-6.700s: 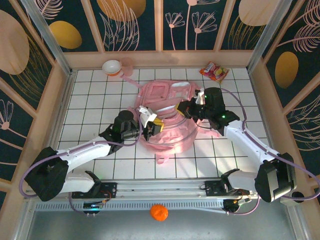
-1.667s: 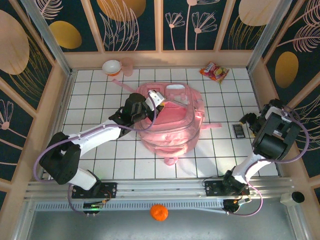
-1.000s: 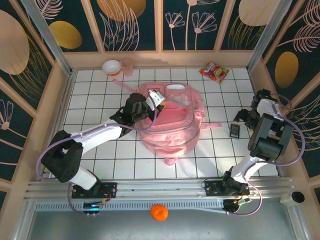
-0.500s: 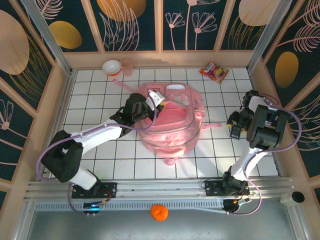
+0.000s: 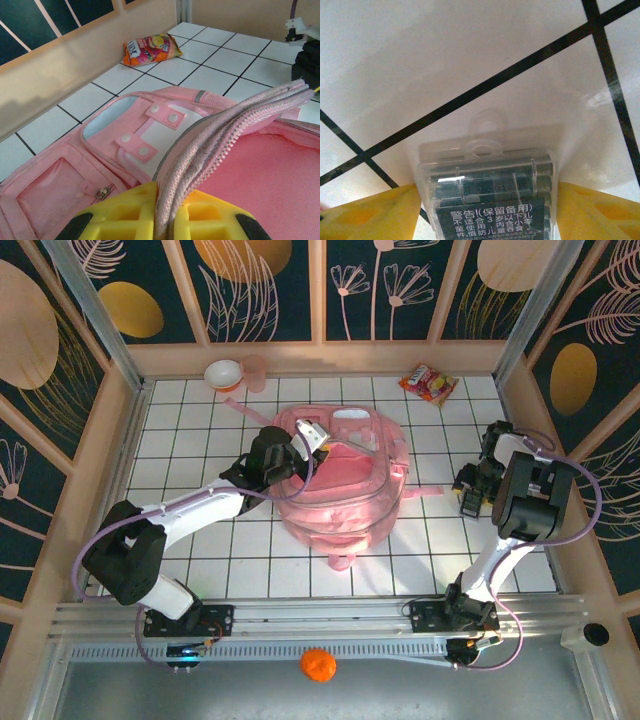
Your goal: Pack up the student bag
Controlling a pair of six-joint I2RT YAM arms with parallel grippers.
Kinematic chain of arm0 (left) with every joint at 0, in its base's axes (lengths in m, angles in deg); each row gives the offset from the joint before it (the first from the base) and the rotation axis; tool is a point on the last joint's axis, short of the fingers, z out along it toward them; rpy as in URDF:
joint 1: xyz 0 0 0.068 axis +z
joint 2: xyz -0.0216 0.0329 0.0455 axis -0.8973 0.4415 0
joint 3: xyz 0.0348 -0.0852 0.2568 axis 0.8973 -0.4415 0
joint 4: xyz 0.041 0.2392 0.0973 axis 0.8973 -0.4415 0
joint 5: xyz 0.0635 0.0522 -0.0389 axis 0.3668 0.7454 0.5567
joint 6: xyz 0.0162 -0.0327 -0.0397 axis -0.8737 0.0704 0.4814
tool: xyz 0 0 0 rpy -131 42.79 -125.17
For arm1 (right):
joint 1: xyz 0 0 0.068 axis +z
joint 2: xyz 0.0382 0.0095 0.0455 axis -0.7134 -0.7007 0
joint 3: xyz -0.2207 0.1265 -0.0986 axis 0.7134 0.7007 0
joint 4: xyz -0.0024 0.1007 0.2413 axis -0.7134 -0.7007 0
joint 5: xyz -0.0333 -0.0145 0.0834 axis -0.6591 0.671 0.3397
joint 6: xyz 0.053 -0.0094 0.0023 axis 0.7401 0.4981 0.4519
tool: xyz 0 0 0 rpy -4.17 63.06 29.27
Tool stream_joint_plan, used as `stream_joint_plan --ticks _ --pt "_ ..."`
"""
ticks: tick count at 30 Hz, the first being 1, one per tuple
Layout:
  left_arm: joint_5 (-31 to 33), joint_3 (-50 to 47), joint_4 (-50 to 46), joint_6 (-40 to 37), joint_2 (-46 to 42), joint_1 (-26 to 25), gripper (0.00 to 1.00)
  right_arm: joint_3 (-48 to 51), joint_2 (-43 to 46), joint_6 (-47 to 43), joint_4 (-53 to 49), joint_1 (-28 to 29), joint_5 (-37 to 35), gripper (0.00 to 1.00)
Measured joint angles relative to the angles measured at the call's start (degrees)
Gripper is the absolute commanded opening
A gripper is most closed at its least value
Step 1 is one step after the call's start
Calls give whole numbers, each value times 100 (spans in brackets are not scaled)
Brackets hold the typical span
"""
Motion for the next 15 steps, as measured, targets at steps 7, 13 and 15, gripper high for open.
stream_joint_plan --ticks 7,13,15 --pt "2 -48 42 0 -2 0 0 42 76 103 -164 87 42 47" --pt "4 -92 48 0 -24 2 0 44 186 131 -363 175 162 45" --pt "4 -92 46 2 -35 2 0 44 387 164 -417 249 260 45"
